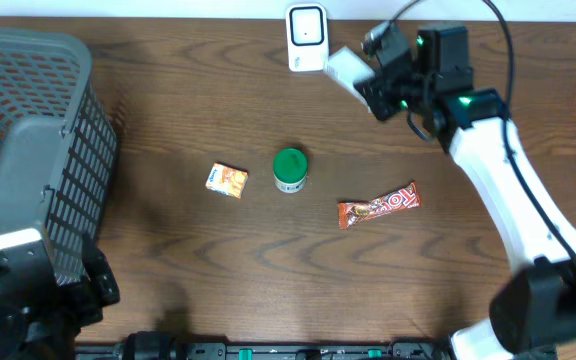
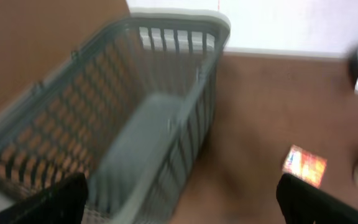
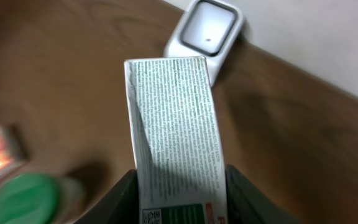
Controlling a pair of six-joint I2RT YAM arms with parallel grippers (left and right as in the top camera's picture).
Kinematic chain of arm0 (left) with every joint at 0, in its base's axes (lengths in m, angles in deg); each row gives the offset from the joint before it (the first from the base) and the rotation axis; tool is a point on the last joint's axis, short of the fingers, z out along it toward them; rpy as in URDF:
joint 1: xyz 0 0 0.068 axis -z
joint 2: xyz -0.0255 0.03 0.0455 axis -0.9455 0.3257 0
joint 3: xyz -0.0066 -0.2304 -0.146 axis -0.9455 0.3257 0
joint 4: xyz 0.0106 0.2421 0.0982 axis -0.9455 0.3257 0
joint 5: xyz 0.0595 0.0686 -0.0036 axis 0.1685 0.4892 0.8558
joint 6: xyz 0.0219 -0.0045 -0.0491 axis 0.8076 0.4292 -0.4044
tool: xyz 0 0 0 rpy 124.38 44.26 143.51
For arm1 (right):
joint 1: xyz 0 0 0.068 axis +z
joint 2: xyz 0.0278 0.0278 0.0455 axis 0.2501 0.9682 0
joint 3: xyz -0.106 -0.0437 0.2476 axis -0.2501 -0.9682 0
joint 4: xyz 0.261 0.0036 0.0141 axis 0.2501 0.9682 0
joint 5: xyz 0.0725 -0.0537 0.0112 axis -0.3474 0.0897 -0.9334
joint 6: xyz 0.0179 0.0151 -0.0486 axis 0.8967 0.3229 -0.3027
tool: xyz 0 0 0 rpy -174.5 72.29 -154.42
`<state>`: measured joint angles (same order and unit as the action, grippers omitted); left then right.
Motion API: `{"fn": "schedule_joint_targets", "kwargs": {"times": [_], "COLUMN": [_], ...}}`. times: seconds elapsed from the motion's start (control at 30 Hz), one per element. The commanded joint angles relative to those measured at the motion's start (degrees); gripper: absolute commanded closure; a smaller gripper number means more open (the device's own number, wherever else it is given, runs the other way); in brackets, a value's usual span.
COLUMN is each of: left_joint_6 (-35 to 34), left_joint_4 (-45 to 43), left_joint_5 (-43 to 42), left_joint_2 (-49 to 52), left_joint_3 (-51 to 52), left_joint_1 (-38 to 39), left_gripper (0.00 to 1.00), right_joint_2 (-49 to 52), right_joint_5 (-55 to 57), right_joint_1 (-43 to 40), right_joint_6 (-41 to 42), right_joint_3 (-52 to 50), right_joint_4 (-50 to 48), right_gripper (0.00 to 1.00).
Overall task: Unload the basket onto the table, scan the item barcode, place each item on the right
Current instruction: 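Lift the box with the right gripper up to the scanner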
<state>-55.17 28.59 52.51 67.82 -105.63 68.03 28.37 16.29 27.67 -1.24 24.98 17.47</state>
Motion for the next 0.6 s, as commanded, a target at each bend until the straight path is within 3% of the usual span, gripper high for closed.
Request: {"fn": "schedule_joint_targets", "kwargs": {"times": [0.0,0.13,0.27,0.57], "left_joint_6": [-0.7,-0.7,-0.7,-0.7], "left_joint_4": [5.2,11.8,16.1,16.6], "left_joint_5": [0.7,0.7,0.7,0.7], "left_joint_2": [0.1,0.1,0.1,0.1], "left_joint_3": [-0.2,-0.2,-0.2,-0.2], "left_joint_1": [-0.2,-0.2,-0.2,-0.2], "left_gripper": [0.03,0.03,0.03,0.03], "right_joint_2": [6.3,10.6,13.6,25.5], "right_joint_5": [10.1,15.3,21.3,35.1], "right_joint_1": [0.0,0.4,2.1,8.8], "right_joint_6": [-1.7,-2.4,-8.9,-35.3], "right_joint_3": [0.2,0.2,0.2,0.2], "right_joint_4": [-7.9,-19.7,-30.1,-49.8], "right_gripper": [0.65,0.64,0.63,0.65]}}
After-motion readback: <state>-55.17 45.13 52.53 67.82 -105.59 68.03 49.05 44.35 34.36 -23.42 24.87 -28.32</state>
